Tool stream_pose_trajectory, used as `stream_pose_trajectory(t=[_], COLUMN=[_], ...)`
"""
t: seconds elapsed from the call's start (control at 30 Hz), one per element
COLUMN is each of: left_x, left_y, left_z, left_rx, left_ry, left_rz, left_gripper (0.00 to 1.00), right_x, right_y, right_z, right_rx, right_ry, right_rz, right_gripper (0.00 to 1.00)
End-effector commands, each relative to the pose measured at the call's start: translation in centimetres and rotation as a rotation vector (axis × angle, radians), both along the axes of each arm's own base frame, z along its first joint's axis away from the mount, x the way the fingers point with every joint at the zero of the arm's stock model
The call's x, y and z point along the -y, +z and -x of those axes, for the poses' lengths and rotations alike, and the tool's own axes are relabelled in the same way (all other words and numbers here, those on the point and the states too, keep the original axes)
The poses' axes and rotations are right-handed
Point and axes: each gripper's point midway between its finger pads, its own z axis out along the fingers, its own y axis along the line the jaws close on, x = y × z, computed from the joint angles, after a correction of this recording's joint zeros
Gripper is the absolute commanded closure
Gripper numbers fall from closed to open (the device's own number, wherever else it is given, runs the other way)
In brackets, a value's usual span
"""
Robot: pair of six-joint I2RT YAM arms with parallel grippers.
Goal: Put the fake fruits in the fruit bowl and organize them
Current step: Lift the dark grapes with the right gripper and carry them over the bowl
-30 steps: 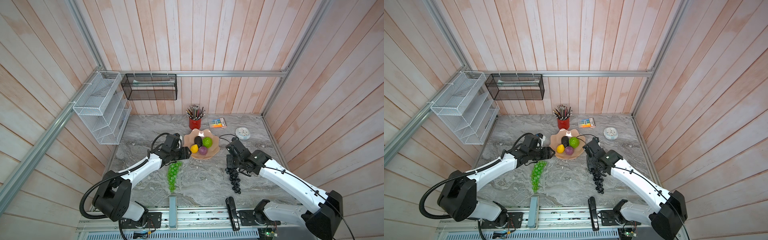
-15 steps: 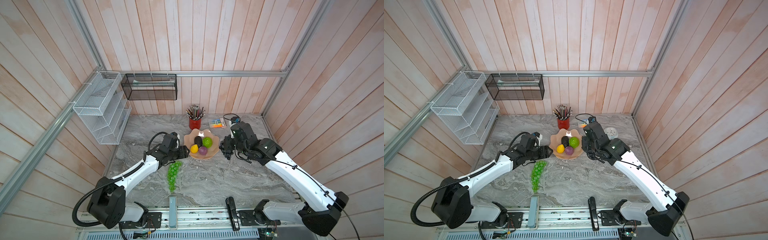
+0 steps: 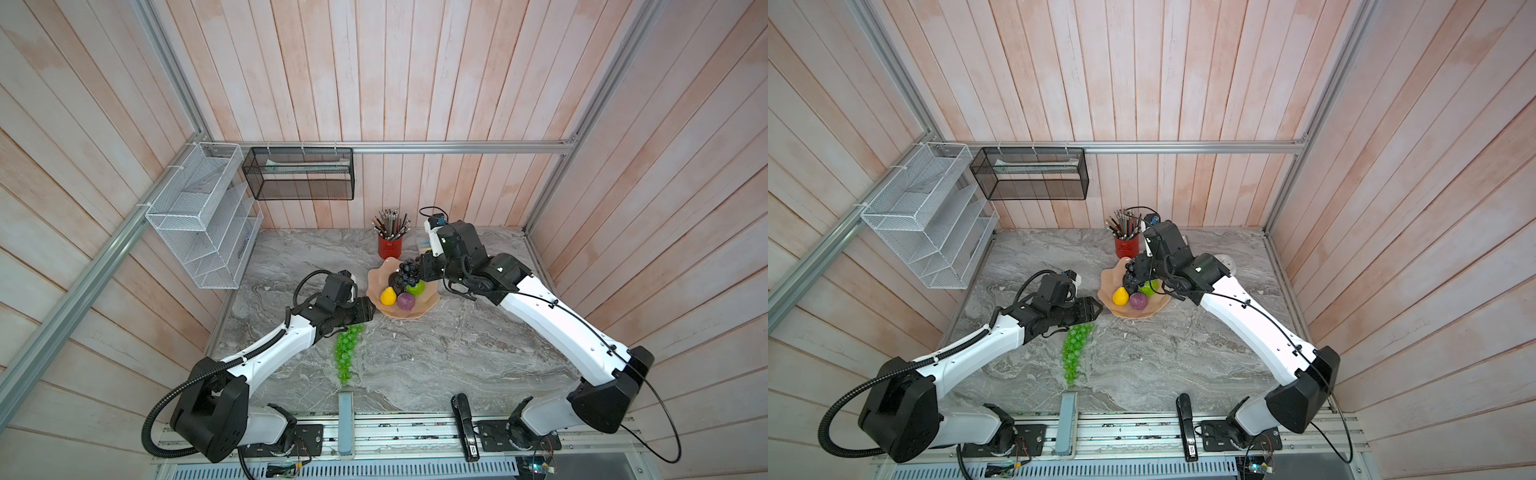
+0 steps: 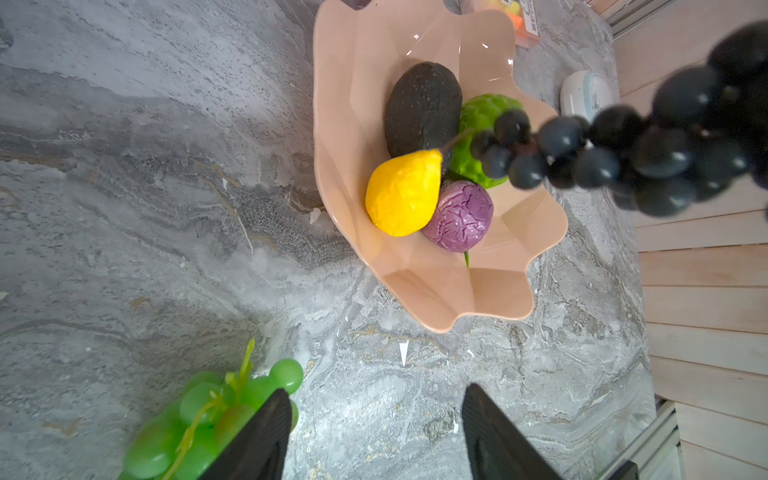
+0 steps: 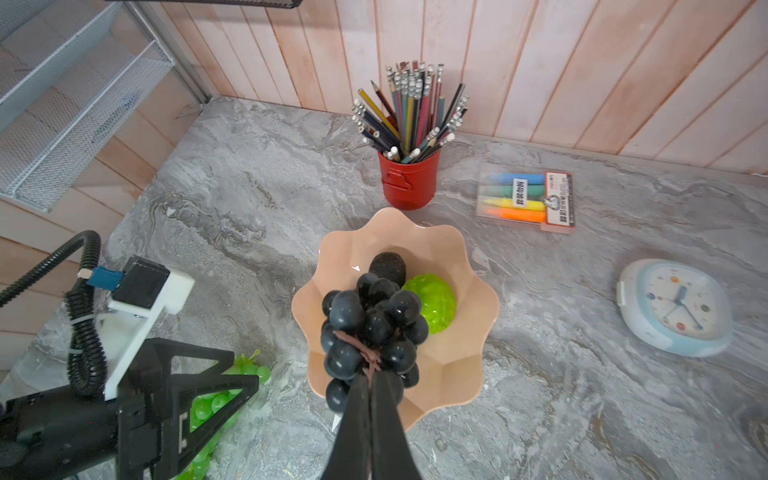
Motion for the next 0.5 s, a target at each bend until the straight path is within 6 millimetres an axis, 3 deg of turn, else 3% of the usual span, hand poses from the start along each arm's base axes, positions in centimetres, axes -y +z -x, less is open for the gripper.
stream_pose_trajectory(t=[0.0, 0.2, 0.47], left_x=[-0.8, -1.5, -1.8], left_y=[0.9, 1.3, 0.9], left_z=[-0.2, 0.2, 0.6], left_rx=[0.034, 0.049, 0.043], left_ry=[0.020, 0.031, 0.037], left_rz=[-0.023, -0.036, -0.039], left_gripper=[0.32, 0.33, 0.33], right_x=[-2.7, -4.2, -5.1], right_y=[1.6, 0.3, -1.7], right_z=[-0.7, -1.2, -0.1], right_rx=[0.034, 0.005, -0.062], right_ry=[0.088, 0.128, 0.148], right_rz=[-0.043, -0.049, -0.070], right_gripper=[1.00, 1.00, 1.00])
